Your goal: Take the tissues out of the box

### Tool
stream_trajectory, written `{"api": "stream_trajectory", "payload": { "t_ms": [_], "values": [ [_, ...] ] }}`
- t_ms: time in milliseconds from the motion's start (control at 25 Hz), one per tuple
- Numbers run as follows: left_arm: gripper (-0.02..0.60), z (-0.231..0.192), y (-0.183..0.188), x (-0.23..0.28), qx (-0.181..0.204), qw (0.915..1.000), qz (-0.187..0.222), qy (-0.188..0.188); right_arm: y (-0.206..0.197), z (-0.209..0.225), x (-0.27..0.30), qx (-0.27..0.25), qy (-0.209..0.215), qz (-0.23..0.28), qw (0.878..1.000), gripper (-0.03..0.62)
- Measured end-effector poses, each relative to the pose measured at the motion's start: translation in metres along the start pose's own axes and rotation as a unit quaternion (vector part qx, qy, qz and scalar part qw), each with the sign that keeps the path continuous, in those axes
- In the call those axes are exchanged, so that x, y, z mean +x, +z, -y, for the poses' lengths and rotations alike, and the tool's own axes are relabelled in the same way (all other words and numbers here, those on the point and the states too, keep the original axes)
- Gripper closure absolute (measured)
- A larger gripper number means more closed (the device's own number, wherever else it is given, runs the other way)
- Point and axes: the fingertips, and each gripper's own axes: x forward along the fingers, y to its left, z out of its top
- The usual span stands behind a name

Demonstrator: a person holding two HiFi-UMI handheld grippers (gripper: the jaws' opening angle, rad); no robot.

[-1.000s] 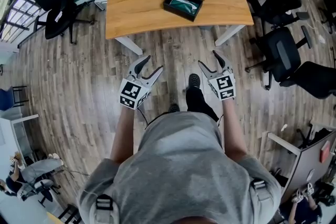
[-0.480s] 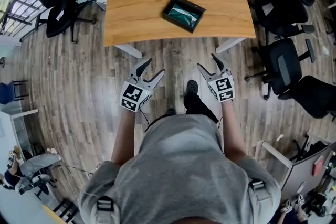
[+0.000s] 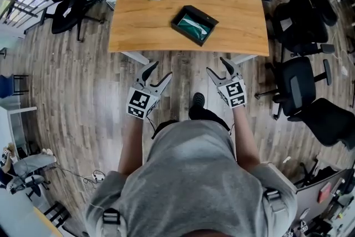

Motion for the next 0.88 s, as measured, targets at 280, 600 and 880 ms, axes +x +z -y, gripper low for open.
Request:
{"api": "stream_trajectory", "payload": {
  "t_ms": [280, 600, 880],
  "values": [
    [0.319, -0.005, 0.007, 0.015, -0.009, 0.9993, 0.0, 0.036, 0.01, 0.024, 0.017, -0.02, 0.034, 0.002, 0.999, 0.304],
    [0.32, -0.011, 0.012, 0.03, -0.023, 0.997, 0.008, 0.074, 0.013, 0.046, 0.032, -0.041, 0.064, -0.002, 0.997, 0.307],
    [0.321, -0.007, 0.019, 0.035, -0.021, 0.9961, 0.013, 0.084, 0.021, 0.052, 0.038, -0.029, 0.079, 0.012, 0.996, 0.309]
  ]
}}
